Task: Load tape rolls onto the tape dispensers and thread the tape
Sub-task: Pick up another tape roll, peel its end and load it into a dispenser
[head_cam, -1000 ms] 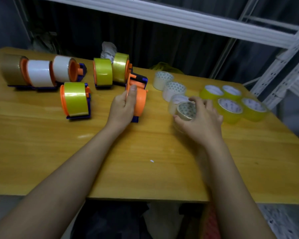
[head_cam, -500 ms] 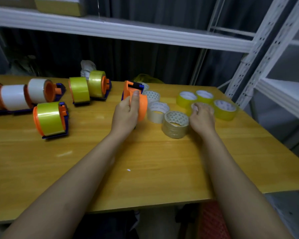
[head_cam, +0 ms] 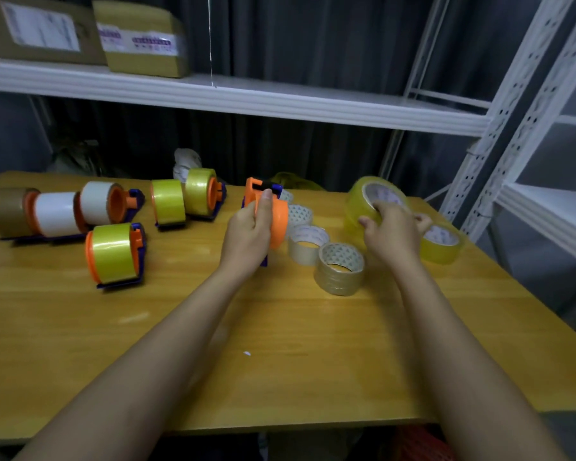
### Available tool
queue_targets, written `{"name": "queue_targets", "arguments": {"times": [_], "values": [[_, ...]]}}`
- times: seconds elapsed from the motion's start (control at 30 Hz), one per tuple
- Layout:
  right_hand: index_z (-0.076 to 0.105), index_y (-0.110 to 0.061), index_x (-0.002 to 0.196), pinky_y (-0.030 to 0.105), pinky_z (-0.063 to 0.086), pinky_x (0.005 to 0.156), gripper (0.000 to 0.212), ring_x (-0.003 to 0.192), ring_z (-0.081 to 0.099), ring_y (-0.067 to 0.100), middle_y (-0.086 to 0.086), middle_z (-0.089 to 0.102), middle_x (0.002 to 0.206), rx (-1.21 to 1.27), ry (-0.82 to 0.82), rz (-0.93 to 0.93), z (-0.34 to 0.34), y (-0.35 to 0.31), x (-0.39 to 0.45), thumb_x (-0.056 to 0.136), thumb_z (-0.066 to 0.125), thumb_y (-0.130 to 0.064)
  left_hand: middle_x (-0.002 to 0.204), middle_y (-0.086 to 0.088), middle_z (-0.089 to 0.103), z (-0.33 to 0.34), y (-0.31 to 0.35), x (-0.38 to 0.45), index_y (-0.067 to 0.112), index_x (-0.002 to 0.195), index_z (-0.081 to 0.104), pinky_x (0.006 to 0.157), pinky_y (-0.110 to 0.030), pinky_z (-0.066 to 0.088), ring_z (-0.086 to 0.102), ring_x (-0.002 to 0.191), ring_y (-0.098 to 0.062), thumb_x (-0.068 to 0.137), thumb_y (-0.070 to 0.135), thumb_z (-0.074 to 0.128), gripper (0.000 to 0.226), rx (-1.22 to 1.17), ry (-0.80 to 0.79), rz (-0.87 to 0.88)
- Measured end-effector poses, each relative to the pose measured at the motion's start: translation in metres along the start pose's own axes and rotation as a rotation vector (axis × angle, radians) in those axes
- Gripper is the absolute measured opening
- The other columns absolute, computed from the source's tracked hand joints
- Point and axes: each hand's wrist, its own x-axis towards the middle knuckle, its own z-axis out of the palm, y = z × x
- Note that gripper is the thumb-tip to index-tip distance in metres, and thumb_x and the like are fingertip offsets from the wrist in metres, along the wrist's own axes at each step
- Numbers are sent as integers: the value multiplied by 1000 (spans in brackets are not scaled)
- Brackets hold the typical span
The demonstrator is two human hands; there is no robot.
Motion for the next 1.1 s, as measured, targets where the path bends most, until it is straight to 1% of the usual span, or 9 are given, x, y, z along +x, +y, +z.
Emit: {"name": "queue_targets", "arguments": {"times": [0.07, 0.17, 0.23, 0.4, 0.57, 0.67, 0.77, 0.87, 1.1], "values": [[63, -15, 120, 37, 19, 102, 30, 119, 50, 22, 4, 66, 115, 155, 83, -145, -13, -22, -4, 93, 60, -29, 50, 4, 36, -8, 2, 3, 18, 57, 33, 44, -18, 26, 37, 41, -4, 103, 35, 34, 49, -7, 25, -4], [68, -16, 105, 39, 34, 97, 19, 101, 60, 19, -3, 68, 98, 447, 89, -268, -15, -58, -11, 89, 66, -27, 50, 3, 38, -21, 4, 5, 16, 58, 35, 44, -18, 26, 37, 41, -4, 103, 35, 32, 49, -25, 68, -23], [68, -17, 98, 32, 47, 83, 10, 87, 62, 12, -8, 66, 88, 739, -5, -254, -5, -78, -21, 89, 67, -21, 53, 0, 41, -30, 3, 4, 12, 63, 41, 46, -19, 29, 39, 44, -4, 103, 39, 30, 49, -67, 89, -64], [65, -20, 91, 14, 45, 67, 8, 74, 57, 2, -5, 63, 82, 1202, -161, -135, 31, -118, -52, 95, 60, -16, 54, 1, 44, -60, -2, -5, 12, 67, 47, 46, -16, 33, 45, 47, -6, 102, 42, 27, 50, -139, 142, -115], [67, -15, 89, 24, 46, 79, 37, 90, 58, 17, 9, 62, 96, 1290, -232, -51, 69, -142, -78, 80, 64, -51, 56, 2, 51, -79, -20, -6, 15, 65, 50, 53, -17, 41, 52, 51, -6, 101, 44, 24, 53, -157, 159, -168], [67, -10, 100, 12, 41, 91, 40, 111, 53, 6, 13, 56, 124, 1265, -246, -47, 76, -148, -81, 79, 63, -44, 58, 2, 50, -79, -27, -7, 18, 63, 47, 48, -14, 37, 49, 48, -1, 102, 41, 25, 50, -197, 169, -196], [67, -24, 91, 24, 41, 102, 32, 127, 47, 12, 8, 51, 136, 1268, -303, -85, 81, -147, -82, 76, 64, -52, 68, 2, 58, -78, -35, -9, 20, 71, 53, 54, -11, 43, 55, 53, 4, 102, 40, 25, 47, -248, 180, -246], [65, -24, 90, 28, 50, 78, 26, 104, 59, 20, 15, 56, 124, 1418, -414, -93, 83, -141, -83, 75, 66, -46, 66, 3, 58, -76, -36, -11, 20, 72, 54, 58, -15, 46, 56, 54, 4, 101, 42, 24, 47, -268, 168, -260], [65, -33, 104, 36, 50, 79, 29, 98, 62, 21, 2, 66, 106, 1513, -564, -98, 90, -136, -85, 75, 64, -38, 63, -2, 54, -79, -40, -12, 14, 72, 51, 52, -12, 43, 55, 55, -6, 97, 48, 20, 52, -284, 132, -285]]}}
